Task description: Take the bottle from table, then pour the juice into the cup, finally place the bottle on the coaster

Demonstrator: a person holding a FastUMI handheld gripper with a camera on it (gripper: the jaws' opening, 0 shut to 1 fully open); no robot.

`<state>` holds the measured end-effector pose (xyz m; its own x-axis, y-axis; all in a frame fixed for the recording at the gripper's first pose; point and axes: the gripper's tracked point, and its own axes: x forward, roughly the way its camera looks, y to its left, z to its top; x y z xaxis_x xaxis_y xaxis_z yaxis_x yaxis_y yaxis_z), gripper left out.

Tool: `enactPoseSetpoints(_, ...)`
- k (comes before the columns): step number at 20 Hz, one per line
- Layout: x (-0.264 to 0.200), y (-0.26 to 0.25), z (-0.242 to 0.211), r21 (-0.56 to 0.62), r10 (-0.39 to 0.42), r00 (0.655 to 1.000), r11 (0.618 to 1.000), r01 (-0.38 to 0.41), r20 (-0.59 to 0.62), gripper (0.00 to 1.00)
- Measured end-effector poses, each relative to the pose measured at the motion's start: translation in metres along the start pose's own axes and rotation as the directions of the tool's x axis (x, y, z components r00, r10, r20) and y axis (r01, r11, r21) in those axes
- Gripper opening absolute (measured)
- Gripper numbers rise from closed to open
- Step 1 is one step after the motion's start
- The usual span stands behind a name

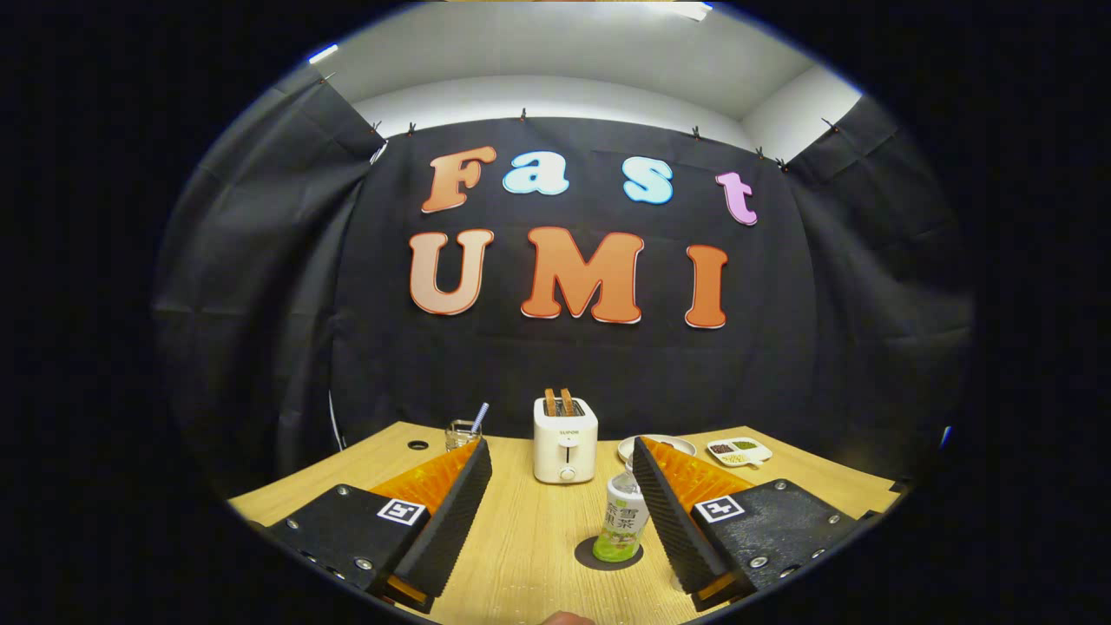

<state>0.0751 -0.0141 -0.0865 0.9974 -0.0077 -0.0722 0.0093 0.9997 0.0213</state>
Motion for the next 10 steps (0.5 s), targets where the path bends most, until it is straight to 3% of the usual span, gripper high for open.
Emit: enactPoseSetpoints(10, -0.086, 0.065, 0.095, 0.013, 0.088, 0.991, 0.996, -0.090, 0.096, 0.97)
